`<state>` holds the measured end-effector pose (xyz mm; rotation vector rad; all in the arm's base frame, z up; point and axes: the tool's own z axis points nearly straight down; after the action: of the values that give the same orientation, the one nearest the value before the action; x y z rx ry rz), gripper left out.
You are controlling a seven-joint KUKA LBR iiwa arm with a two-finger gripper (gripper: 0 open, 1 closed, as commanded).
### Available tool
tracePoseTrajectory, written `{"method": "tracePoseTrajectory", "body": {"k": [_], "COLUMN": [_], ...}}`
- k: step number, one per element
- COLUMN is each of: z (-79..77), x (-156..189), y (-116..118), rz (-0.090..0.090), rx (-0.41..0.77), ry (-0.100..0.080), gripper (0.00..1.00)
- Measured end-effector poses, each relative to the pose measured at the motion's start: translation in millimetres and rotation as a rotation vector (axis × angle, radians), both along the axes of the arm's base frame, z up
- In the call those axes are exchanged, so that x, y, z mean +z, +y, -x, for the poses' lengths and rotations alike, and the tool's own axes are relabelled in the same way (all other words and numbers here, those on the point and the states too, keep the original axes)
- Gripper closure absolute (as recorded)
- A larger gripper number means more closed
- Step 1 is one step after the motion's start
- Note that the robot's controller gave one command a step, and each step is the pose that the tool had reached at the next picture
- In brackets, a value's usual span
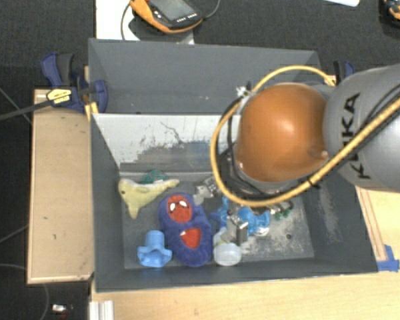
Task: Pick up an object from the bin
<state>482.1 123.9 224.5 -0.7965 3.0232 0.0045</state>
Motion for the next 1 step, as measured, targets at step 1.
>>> {"method": "tracePoseTrajectory", "body": {"k": [1], "z": [-4.2], "x": [16.3], "y": [-11.0], "rz": [-0.004], "rx": [-0.194], "ry": [-0.001], "gripper": [0.0]}}
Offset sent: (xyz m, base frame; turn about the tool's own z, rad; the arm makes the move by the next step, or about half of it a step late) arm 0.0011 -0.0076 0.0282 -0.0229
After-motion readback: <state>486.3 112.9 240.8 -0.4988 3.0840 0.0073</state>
